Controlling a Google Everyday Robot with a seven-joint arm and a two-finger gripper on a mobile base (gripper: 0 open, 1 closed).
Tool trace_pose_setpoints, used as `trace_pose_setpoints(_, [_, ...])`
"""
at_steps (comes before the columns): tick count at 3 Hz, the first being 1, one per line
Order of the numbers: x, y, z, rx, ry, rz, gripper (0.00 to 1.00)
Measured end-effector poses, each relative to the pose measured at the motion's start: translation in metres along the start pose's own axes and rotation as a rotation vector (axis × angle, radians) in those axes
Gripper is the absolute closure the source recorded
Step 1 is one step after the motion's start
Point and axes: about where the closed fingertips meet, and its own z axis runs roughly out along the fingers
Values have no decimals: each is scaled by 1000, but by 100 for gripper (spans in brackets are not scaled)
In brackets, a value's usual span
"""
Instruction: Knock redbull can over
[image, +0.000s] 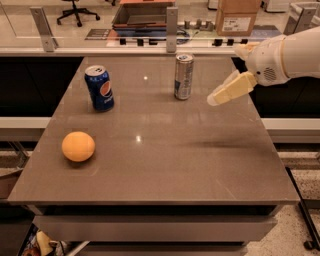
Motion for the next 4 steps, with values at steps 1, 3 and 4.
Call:
trace_pose_setpoints(1, [12, -4, 23, -20, -33, 83, 0])
trace_pose_setpoints(3, [16, -6, 37, -32, -62, 109, 0])
trace_pose_setpoints(4, [13, -8, 60, -49, -107, 122, 0])
